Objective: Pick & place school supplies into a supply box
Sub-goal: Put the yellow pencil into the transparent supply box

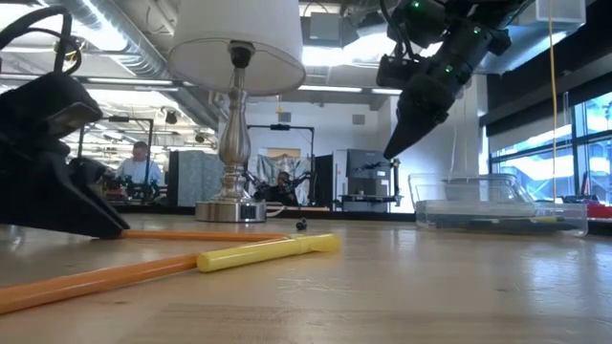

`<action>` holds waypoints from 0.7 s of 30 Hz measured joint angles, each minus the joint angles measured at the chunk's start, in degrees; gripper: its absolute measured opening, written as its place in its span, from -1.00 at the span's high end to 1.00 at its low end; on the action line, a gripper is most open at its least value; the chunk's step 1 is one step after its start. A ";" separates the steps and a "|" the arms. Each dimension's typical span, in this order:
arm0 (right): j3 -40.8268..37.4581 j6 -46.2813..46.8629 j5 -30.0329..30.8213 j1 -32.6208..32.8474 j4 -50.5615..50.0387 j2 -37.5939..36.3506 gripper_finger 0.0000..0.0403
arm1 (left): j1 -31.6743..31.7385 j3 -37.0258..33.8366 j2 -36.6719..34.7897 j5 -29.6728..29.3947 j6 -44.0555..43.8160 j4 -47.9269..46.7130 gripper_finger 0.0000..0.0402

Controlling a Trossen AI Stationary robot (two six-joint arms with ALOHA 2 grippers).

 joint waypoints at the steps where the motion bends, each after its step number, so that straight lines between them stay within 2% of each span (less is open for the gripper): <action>1: 0.00 0.00 0.00 0.00 0.20 0.00 0.66 | 0.02 0.38 1.10 -0.42 -0.08 0.21 0.58; 10: 0.00 1.22 -0.98 0.11 2.05 0.00 0.66 | -0.23 1.47 6.69 -4.20 -4.96 1.37 0.70; 14: -0.02 1.29 -4.29 0.83 5.43 0.00 0.66 | -0.72 1.35 7.23 -5.31 -3.00 2.50 0.80; 21: -0.02 1.19 -4.62 2.65 8.86 0.00 0.66 | -0.72 1.23 7.41 -5.95 -1.99 3.39 0.93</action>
